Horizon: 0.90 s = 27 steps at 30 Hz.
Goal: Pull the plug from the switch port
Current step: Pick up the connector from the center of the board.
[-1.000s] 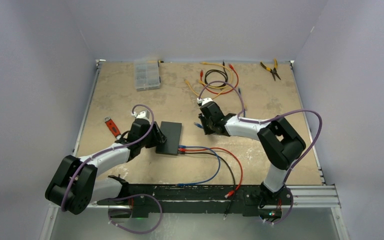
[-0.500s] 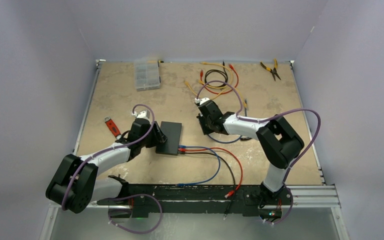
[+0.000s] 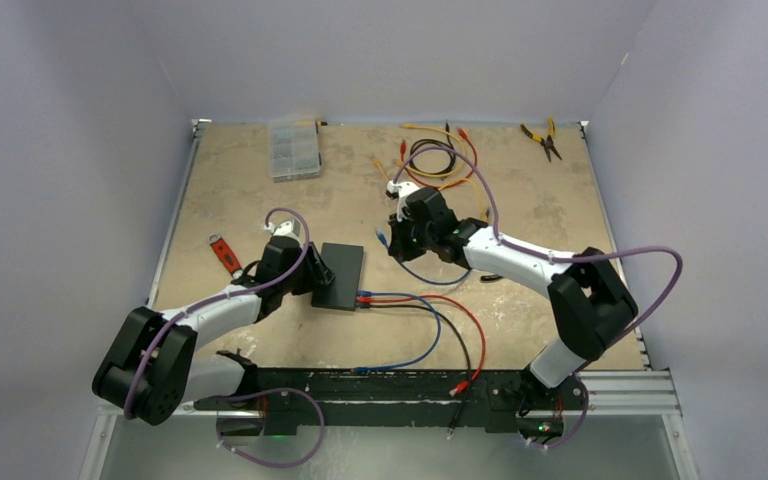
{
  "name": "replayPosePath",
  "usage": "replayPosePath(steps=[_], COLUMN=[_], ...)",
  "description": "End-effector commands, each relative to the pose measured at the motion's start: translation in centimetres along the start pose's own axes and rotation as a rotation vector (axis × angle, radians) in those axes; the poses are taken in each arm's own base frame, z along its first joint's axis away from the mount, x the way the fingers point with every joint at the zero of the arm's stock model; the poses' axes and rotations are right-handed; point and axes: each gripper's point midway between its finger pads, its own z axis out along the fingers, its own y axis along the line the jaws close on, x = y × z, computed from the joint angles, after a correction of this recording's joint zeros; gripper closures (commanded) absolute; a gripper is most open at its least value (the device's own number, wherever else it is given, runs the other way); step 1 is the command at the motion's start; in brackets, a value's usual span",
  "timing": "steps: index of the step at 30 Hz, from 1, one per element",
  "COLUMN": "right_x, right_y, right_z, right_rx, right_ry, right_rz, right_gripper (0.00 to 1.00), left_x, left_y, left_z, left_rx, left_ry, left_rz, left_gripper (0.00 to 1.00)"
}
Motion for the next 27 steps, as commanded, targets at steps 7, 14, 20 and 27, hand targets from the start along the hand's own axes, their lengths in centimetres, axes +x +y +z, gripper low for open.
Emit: replayPosePath(steps=[7,14,20,27], right_x=[-8.3,-11.5,-13.4,-14.8], right_y=[7.6,8.7,6.3,5.8], right_z=[-7.0,-11.0,-12.5,-13.8], right_rx=[-0.363,-0.456,-0.426,-0.486], right_ry=[-0.222,-0.330,-0.388,-0.411], right_rz=[-0.011,-0.022,-0.010,-0.021], right_gripper=[1.00,1.00,1.00,1.00], left_x=[4.0,4.1,4.3,4.4], left_y=[3.6,3.7,3.9,3.9], left_z=[-0.3,-0.3,-0.4,-0.3], left_rx=[-0.120,-0.121,-0.123,-0.125], left_ry=[0.138,0.139,0.142,0.144], left_rz=[0.037,0.038,0.036,0.035], left_gripper=[0.52,0.52,0.52,0.52])
